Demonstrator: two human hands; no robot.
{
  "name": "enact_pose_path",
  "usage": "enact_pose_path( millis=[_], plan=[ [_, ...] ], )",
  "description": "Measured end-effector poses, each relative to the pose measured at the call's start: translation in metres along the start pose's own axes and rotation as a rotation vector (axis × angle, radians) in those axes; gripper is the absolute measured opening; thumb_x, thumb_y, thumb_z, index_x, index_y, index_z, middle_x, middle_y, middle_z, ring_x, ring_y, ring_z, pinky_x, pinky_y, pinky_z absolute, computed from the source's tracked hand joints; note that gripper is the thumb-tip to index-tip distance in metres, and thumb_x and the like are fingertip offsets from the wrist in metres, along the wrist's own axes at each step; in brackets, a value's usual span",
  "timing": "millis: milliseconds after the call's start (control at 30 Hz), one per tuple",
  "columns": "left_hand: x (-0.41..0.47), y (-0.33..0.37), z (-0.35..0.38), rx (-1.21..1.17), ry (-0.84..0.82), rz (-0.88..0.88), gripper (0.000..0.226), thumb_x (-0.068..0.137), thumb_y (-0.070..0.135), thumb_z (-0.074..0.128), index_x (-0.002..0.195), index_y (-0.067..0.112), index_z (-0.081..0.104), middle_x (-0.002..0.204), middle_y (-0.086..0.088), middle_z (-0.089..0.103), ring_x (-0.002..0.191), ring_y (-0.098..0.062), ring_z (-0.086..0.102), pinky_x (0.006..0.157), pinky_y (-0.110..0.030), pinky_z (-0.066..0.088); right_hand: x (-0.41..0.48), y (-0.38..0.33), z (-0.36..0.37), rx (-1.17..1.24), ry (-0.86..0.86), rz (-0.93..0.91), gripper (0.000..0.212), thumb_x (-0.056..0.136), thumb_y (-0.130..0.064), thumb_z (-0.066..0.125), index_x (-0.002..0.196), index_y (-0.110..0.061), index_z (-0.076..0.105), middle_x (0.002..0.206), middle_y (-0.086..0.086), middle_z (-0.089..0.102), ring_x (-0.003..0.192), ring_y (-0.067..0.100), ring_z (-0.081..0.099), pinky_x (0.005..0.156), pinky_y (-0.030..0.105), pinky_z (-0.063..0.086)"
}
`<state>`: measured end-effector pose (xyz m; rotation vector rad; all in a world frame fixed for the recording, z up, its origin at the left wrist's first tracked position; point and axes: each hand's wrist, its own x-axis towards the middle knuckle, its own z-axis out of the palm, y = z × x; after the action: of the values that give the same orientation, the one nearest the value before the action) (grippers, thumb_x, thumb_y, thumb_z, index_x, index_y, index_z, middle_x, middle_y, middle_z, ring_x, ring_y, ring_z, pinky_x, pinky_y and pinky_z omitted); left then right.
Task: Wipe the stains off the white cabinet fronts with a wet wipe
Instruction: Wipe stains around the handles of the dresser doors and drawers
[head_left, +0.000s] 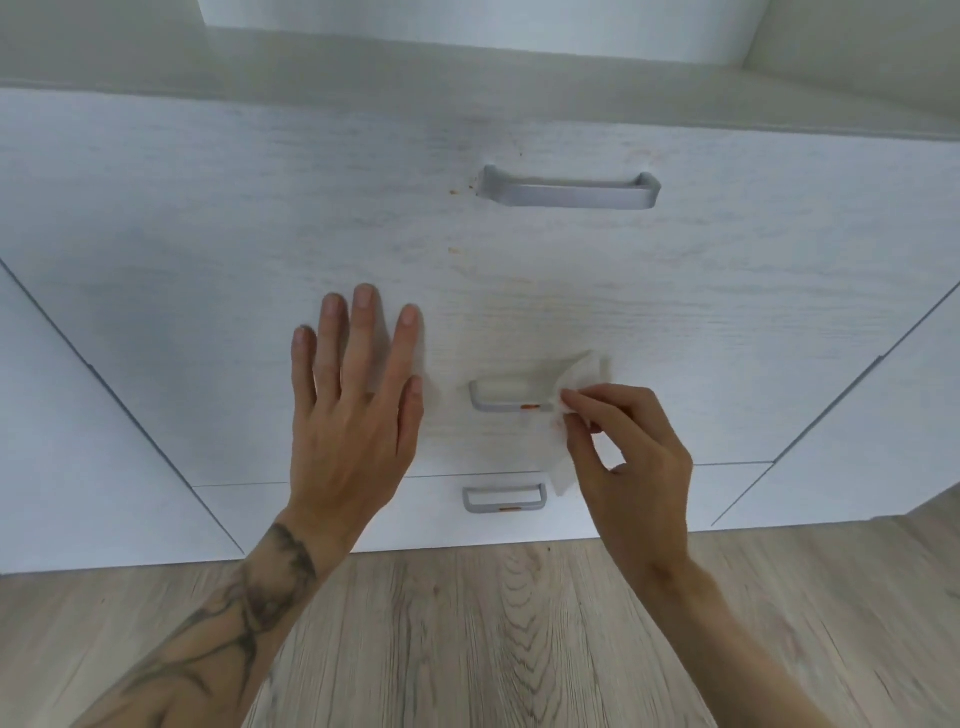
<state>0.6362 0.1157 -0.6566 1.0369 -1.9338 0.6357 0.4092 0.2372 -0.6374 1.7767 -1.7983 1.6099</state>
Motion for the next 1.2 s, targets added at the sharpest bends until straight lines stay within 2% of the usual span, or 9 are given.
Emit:
enact_pose_path(
  millis=[67, 133, 300, 400, 633, 767, 933, 1100, 1200],
  plan=[
    [-0.009, 0.0, 0.011, 0.003, 0.011, -0.032, 0.069, 0.115, 0.029, 0.047, 0.172, 0.013, 0.012, 0.177, -0.014, -0.009, 0.164, -0.039, -0.004, 0.132, -0.06, 0.007, -0.006, 0.008, 0.01, -0.011, -0.009, -0.017, 0.025, 0.091, -0.006, 0.081, 0.115, -0.011, 0.08, 0.113, -0.005, 0.066, 0.099, -0.003, 0.062, 0.088, 0.009, 0.05],
    [-0.007, 0.0, 0.012, 0.044, 0.033, -0.007, 0.071, 0.115, 0.031, 0.047, 0.172, 0.013, 0.009, 0.177, -0.015, -0.011, 0.164, -0.039, -0.006, 0.132, -0.06, 0.006, -0.007, 0.01, 0.007, -0.025, 0.023, -0.045, 0.025, 0.089, -0.011, 0.083, 0.114, -0.014, 0.081, 0.112, -0.005, 0.068, 0.1, 0.008, 0.062, 0.087, 0.011, 0.049],
    [-0.001, -0.005, 0.017, 0.102, 0.062, 0.015, 0.074, 0.115, 0.034, 0.046, 0.172, 0.014, 0.004, 0.177, -0.018, -0.003, 0.163, -0.036, -0.013, 0.133, -0.057, 0.001, 0.008, 0.02, 0.011, -0.051, 0.081, -0.166, 0.018, 0.087, -0.004, 0.086, 0.103, -0.011, 0.084, 0.098, 0.001, 0.076, 0.094, 0.027, 0.061, 0.086, 0.017, 0.047],
    [-0.002, -0.006, 0.021, 0.114, 0.067, 0.024, 0.075, 0.115, 0.036, 0.044, 0.171, 0.015, 0.0, 0.172, -0.022, 0.006, 0.163, -0.034, -0.017, 0.133, -0.057, -0.001, 0.009, 0.021, 0.017, -0.043, 0.048, -0.215, 0.015, 0.089, -0.008, 0.086, 0.103, -0.013, 0.085, 0.097, 0.0, 0.076, 0.095, 0.026, 0.059, 0.085, 0.024, 0.049],
    [-0.001, -0.008, 0.029, 0.132, 0.081, 0.034, 0.075, 0.115, 0.04, 0.041, 0.171, 0.018, -0.006, 0.17, -0.022, 0.005, 0.163, -0.039, -0.012, 0.132, -0.057, -0.004, 0.009, 0.026, 0.018, 0.001, 0.052, -0.199, 0.012, 0.09, -0.012, 0.085, 0.101, -0.014, 0.085, 0.097, -0.002, 0.076, 0.097, 0.026, 0.056, 0.079, 0.044, 0.053],
    [0.0, -0.009, 0.03, 0.141, 0.088, 0.043, 0.075, 0.115, 0.04, 0.04, 0.171, 0.019, -0.006, 0.169, -0.023, 0.008, 0.157, -0.044, 0.001, 0.132, -0.056, -0.005, 0.011, 0.017, 0.029, 0.014, 0.01, -0.251, 0.011, 0.09, -0.015, 0.084, 0.102, -0.016, 0.084, 0.097, -0.004, 0.075, 0.1, 0.02, 0.054, 0.081, 0.043, 0.053],
    [-0.001, -0.008, 0.029, 0.149, 0.087, 0.029, 0.076, 0.115, 0.041, 0.041, 0.171, 0.02, -0.006, 0.171, -0.019, 0.001, 0.162, -0.033, -0.02, 0.132, -0.056, -0.004, 0.009, 0.029, 0.018, -0.009, 0.052, -0.194, 0.011, 0.091, -0.016, 0.085, 0.101, -0.016, 0.085, 0.098, -0.003, 0.076, 0.099, 0.024, 0.054, 0.079, 0.052, 0.051],
    [-0.001, -0.008, 0.029, 0.148, 0.083, 0.024, 0.076, 0.115, 0.041, 0.042, 0.171, 0.02, -0.005, 0.171, -0.02, 0.004, 0.162, -0.032, -0.02, 0.132, -0.056, -0.003, 0.013, 0.008, 0.036, 0.004, -0.006, -0.258, 0.01, 0.092, -0.025, 0.082, 0.101, -0.02, 0.084, 0.097, -0.007, 0.075, 0.1, 0.018, 0.054, 0.086, 0.042, 0.043],
    [-0.001, -0.009, 0.029, 0.153, 0.086, 0.024, 0.076, 0.115, 0.041, 0.042, 0.171, 0.019, -0.004, 0.172, -0.019, 0.001, 0.162, -0.032, -0.02, 0.132, -0.056, -0.003, 0.014, 0.018, 0.025, -0.028, 0.0, -0.266, 0.011, 0.092, -0.026, 0.082, 0.101, -0.02, 0.084, 0.099, -0.007, 0.076, 0.1, 0.021, 0.055, 0.087, 0.044, 0.042]
  ],
)
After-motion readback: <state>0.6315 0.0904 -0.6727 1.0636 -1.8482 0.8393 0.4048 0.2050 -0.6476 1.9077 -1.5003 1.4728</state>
